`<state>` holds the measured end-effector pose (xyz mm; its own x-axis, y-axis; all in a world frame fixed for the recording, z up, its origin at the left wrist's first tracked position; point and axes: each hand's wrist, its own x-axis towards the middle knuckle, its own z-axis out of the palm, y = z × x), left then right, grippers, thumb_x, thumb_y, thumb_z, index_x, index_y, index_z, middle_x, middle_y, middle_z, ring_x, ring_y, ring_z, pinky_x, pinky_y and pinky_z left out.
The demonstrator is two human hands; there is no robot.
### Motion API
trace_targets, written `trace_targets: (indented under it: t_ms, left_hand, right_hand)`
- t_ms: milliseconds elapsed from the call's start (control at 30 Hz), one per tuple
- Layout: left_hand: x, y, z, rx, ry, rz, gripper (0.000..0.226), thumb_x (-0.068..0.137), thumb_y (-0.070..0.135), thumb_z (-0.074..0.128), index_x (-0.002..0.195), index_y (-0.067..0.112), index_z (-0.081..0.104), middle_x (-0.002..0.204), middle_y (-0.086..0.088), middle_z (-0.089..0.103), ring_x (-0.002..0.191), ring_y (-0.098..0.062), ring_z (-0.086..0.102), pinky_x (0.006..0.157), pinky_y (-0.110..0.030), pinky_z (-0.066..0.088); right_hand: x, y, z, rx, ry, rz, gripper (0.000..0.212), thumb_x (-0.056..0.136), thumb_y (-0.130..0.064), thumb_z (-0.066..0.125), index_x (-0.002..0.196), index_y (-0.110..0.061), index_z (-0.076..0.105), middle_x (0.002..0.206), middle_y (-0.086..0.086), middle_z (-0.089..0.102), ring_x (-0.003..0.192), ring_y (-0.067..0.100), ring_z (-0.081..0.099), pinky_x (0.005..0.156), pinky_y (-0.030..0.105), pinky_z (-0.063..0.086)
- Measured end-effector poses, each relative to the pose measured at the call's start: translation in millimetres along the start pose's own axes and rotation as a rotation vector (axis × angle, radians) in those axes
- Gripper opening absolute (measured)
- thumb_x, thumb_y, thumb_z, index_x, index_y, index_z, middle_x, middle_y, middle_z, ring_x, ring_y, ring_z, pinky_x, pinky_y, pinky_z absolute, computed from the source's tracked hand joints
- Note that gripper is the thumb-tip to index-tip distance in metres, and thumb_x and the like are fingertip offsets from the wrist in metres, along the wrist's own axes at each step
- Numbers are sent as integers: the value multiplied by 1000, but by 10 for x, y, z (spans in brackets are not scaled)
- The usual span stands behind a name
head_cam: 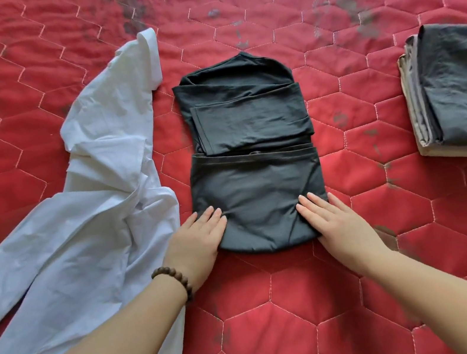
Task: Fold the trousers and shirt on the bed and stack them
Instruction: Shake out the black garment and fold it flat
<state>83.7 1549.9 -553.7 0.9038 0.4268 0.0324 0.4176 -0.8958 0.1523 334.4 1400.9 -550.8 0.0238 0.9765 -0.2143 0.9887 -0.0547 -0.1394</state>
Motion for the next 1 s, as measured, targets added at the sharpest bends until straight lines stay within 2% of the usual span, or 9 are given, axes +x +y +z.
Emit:
trace_targets:
  t_ms: [67,167,233,300,400,600,767,867,1000]
  left_hand:
    - [-8,-16,-73,-160,-62,-84,44,61,-2,75,104,0,71,112,-15,69,106,-31,66,92,-43,51]
    - [-217,-6,-256,-457,-128,-241,40,77,2,67,117,10,68,127,-7,63,127,-22,51,111,-26,25]
    - [-367,53,-468,-626,-149,-338,32,78,4,65,106,16,73,114,-7,70,117,-15,59,106,-23,36]
    - [-478,125,-726,-816,-154,-419,23,76,1,63,87,18,75,85,-6,74,82,-13,68,77,-29,53]
    - [-538,174,-1037,-984,-112,-537,15,78,5,65,71,17,70,58,-3,58,53,-9,49,54,-24,41]
    - [-179,67,-1280,-1258,89,-758,15,85,4,66,78,17,70,65,11,70,65,-2,65,58,-14,50]
    - [674,-423,-1025,-1319,336,-856,11,86,15,67,85,25,71,86,9,74,86,-8,69,75,-19,54]
    - [1010,-647,-502,-1240,274,-1006,5,86,23,66,84,19,70,85,2,71,83,-15,66,76,-29,53]
    - [1056,-744,-41,-964,133,-1120,20,90,27,60,83,10,68,77,-1,67,73,-16,58,59,-23,43]
  right_hand:
    - [-58,-37,-55,229,-41,98,57,85,1,54,139,-12,47,149,2,39,141,19,32,119,32,13]
    - [-289,-156,-282,461,22,239,38,82,-1,58,114,-21,60,116,3,66,113,22,56,100,29,39]
    - [-509,-254,-467,543,58,298,28,79,-5,65,94,-27,56,79,-6,61,72,7,55,67,22,39]
    - [-717,-343,-641,617,111,328,28,76,-2,67,85,-26,56,66,-11,56,60,1,50,57,16,35]
    - [-850,-427,-895,716,201,443,23,77,-3,65,80,-24,59,66,-6,61,59,5,50,61,23,40]
    - [-376,-369,-1202,861,341,565,18,92,-16,61,85,1,63,80,18,67,74,17,55,70,35,43]
    - [604,82,-1237,949,477,593,28,96,-27,55,87,-2,66,78,8,68,72,8,56,70,30,45]
    - [1050,318,-849,981,328,649,38,94,-39,56,68,-11,54,60,-6,49,54,1,42,51,18,34]
    - [1190,440,-321,797,143,696,19,93,-24,60,86,-6,63,82,8,66,77,22,58,67,29,37]
